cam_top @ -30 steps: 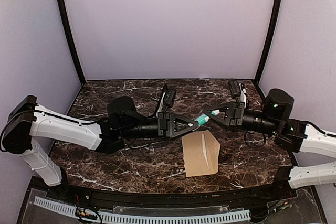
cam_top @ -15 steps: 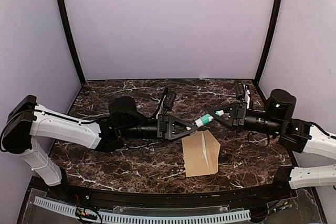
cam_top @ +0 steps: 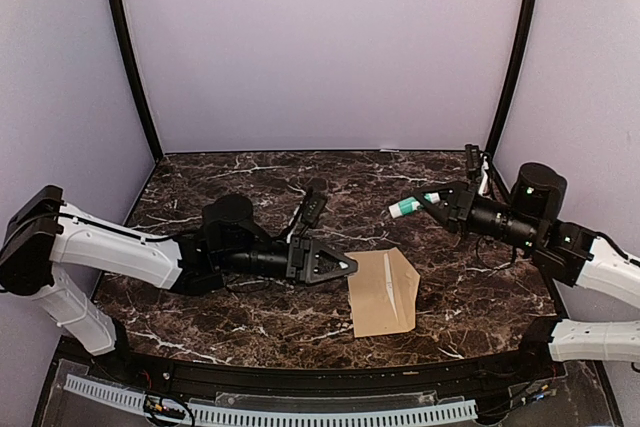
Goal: Place the letter into the envelope and seal it
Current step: Open the solid glue cap from the solid glue, then place the solid glue cap at the center of the board, then unscrew the solid glue.
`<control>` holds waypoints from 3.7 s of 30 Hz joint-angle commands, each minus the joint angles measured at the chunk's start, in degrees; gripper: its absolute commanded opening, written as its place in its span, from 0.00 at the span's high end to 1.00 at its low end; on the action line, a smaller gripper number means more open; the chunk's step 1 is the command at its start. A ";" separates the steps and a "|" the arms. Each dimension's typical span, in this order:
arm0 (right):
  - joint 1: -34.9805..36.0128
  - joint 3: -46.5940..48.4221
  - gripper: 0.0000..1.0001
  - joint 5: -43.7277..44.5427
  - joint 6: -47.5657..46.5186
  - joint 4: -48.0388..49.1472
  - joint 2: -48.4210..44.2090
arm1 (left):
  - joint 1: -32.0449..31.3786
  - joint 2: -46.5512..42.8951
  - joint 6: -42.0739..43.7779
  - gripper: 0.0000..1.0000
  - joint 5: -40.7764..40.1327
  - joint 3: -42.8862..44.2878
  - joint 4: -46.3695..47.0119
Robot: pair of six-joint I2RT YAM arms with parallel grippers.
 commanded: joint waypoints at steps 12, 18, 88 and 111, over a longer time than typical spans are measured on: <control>-0.89 -0.93 0.89 -2.59 -2.57 -1.19 1.88 | 8.99 -7.24 16.31 1.00 -26.47 0.07 -52.67; -0.86 -0.66 0.88 -2.69 -3.37 -1.55 2.89 | 9.95 -1.26 21.32 0.98 -35.10 8.17 -69.39; 0.76 -3.79 0.86 -4.73 -2.56 -1.43 0.44 | 21.12 -19.91 14.99 0.12 -25.50 -10.71 -55.21; 9.84 -0.01 0.84 -12.35 -2.92 19.08 4.75 | 0.12 -19.62 12.94 0.18 -11.44 2.93 -12.94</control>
